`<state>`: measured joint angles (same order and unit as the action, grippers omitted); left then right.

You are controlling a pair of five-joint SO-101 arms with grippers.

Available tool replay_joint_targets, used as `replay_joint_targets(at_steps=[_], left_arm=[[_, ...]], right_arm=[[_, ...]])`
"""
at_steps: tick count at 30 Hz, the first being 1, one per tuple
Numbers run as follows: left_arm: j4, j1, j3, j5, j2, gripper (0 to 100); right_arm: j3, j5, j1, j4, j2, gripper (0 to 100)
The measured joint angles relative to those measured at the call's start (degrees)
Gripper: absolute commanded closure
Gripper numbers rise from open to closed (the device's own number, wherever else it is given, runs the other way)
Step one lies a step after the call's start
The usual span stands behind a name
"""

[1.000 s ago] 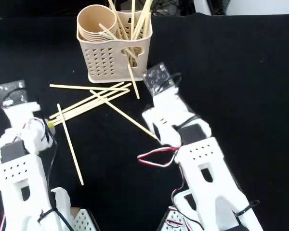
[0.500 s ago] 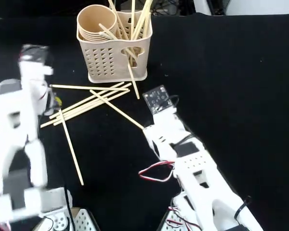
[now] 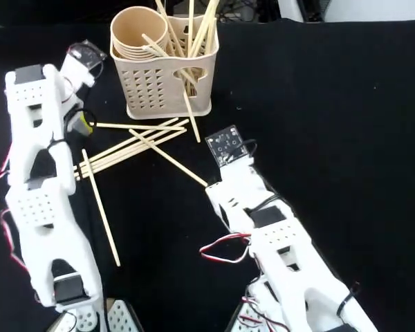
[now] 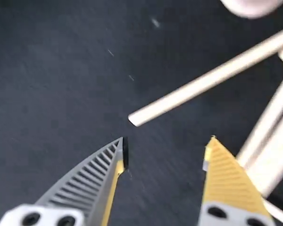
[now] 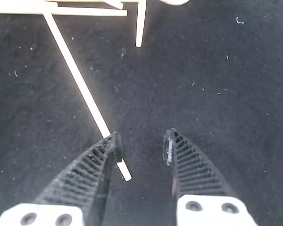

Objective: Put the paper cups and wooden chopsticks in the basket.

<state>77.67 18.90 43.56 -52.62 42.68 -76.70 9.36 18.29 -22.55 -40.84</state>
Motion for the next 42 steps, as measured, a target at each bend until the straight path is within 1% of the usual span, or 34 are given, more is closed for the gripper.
replay_joint_targets(at_steps=[3,9,11,13,16,21,27,31,35,42], left_arm=[[-3.5,0.1,7.9,-0.1,6.3,71],[-7.5,0.1,19.3,2.9,19.0,71],[-8.6,0.4,23.2,5.6,22.4,71],[-8.1,0.5,27.3,6.9,25.4,71],[-3.6,0.6,33.5,5.7,28.3,71],[7.6,0.4,41.9,0.4,31.4,71],[19.5,0.8,48.1,-6.9,33.8,71],[21.7,1.6,49.3,-9.1,34.2,71],[21.8,2.3,49.3,-10.6,34.4,71],[21.8,4.0,48.3,-10.7,34.3,71]], right_arm=[[0.0,0.0,0.0,0.2,0.0,83.5],[-0.2,0.0,0.0,2.3,0.0,83.5],[-0.7,-0.1,0.0,2.7,0.0,83.5],[-0.8,-0.1,0.0,2.9,0.0,83.5],[-0.8,-0.1,0.0,2.9,0.0,83.5],[-0.8,-0.1,0.0,3.3,0.0,83.5],[-0.8,-0.1,0.0,4.5,0.0,83.5],[-0.8,-0.1,0.0,4.5,0.0,83.5],[-0.8,-0.1,0.0,4.5,0.0,83.5],[-0.8,-0.1,0.0,4.5,0.0,83.5]])
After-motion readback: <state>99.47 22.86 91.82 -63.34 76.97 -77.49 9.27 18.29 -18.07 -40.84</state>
